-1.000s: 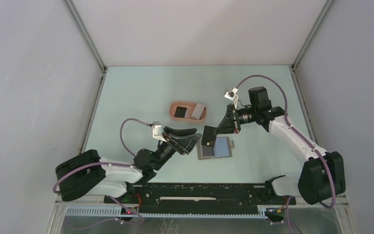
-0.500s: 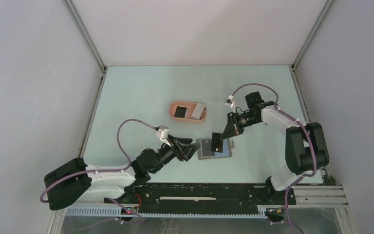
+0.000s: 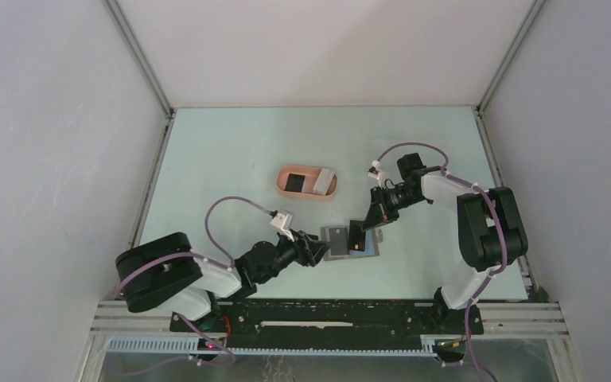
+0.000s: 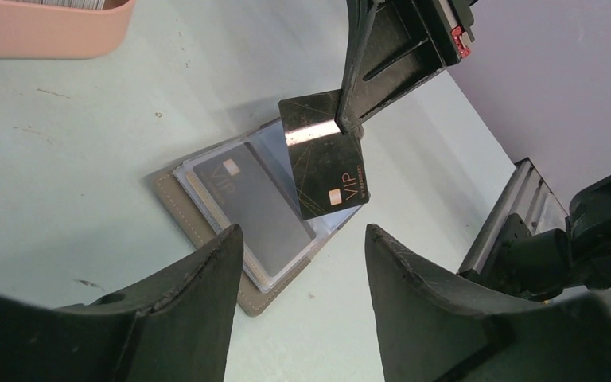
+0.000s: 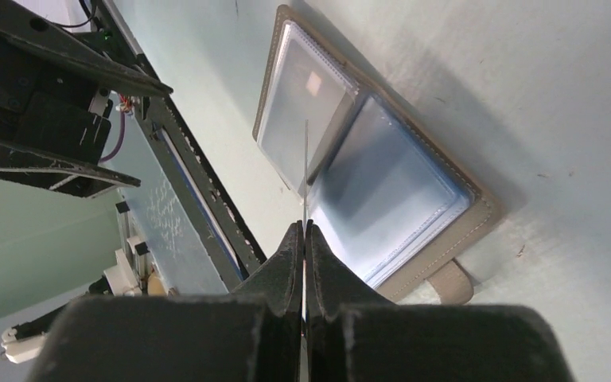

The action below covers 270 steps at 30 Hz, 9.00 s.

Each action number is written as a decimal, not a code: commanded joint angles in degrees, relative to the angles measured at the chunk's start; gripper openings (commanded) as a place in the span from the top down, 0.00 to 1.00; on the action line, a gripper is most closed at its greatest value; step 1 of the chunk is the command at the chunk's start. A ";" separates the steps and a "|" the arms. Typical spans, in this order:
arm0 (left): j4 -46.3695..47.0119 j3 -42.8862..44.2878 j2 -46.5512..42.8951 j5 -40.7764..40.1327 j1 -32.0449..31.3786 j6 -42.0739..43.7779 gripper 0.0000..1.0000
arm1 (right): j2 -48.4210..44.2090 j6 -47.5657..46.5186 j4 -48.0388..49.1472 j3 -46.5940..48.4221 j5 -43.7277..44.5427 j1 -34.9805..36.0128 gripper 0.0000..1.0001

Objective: Put the credit cards into the card holder
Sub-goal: Insert the credit card into the card holder.

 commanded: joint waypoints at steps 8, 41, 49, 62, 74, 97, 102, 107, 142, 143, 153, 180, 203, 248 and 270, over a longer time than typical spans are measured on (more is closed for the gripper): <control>14.85 3.59 10.84 -0.47 0.87 -2.56 0.47 | 1.82 2.82 2.86 1.60 -0.34 -0.88 1.00; -1.22 12.41 21.75 4.41 5.25 -11.62 1.00 | 5.01 3.08 3.09 1.68 2.89 -1.68 1.00; -5.06 13.00 21.11 3.11 5.25 -11.89 1.00 | 6.21 3.00 2.80 2.12 3.14 -1.44 1.00; -4.76 12.80 21.67 3.18 5.25 -11.89 1.00 | 7.22 3.48 2.98 2.56 4.21 -0.06 1.00; -3.41 12.50 22.00 3.63 5.25 -11.96 1.00 | 5.63 5.34 5.06 2.64 1.94 0.24 1.00; -2.17 12.10 22.21 4.02 5.25 -11.98 1.00 | 4.64 6.71 7.95 1.90 2.70 -1.39 1.00; -1.90 11.95 22.26 3.98 5.25 -11.96 1.00 | 6.05 6.10 6.73 2.17 2.67 -0.27 1.00; -1.31 11.69 22.26 3.95 5.25 -11.98 1.00 | 7.28 5.34 4.93 2.20 2.37 0.75 1.00; 3.79 10.32 23.18 5.73 5.78 -11.19 0.99 | 9.65 8.45 3.02 1.78 4.88 3.93 1.00; 3.82 10.37 23.24 5.71 5.78 -11.19 0.99 | 9.71 8.40 2.91 1.90 4.79 4.06 0.99; 3.99 10.21 23.36 5.77 5.78 -11.19 1.00 | 10.35 7.64 1.72 3.02 4.21 5.51 0.97; 4.45 6.94 17.75 6.16 5.73 -12.53 0.96 | 11.56 7.62 0.33 5.51 7.67 6.05 0.87; -13.43 9.42 15.09 2.48 3.85 -14.85 0.96 | 12.81 6.78 -2.65 7.38 9.40 7.28 0.91; -13.02 10.42 16.68 3.70 3.75 -14.14 0.99 | 16.78 7.45 -2.46 10.92 4.24 11.20 0.77; -3.06 6.66 16.70 5.46 3.75 -13.81 0.89 | 10.08 1.44 -5.87 12.15 14.19 12.64 0.52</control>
